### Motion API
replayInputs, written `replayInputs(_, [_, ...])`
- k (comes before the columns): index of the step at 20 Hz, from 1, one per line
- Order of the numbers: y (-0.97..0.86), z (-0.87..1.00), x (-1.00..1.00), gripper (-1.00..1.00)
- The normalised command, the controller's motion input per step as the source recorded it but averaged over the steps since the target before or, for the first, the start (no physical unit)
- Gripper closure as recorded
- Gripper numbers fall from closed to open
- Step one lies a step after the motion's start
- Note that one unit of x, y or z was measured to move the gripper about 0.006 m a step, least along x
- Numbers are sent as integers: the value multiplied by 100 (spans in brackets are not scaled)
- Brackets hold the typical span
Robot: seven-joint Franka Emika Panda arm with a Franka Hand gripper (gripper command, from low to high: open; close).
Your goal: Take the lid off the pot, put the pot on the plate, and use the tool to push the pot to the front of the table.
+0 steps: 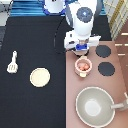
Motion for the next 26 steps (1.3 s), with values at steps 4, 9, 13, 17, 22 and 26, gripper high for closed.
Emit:
replayInputs(4, [0, 97, -3, -100])
replayInputs(9, [0, 99, 35, -100])
replayInputs(13, [0, 67, 88, -100])
replayInputs(17, [0, 58, 92, -100])
replayInputs(22, [-10, 37, 93, -100])
replayInputs(26, [-31, 3, 89, -100])
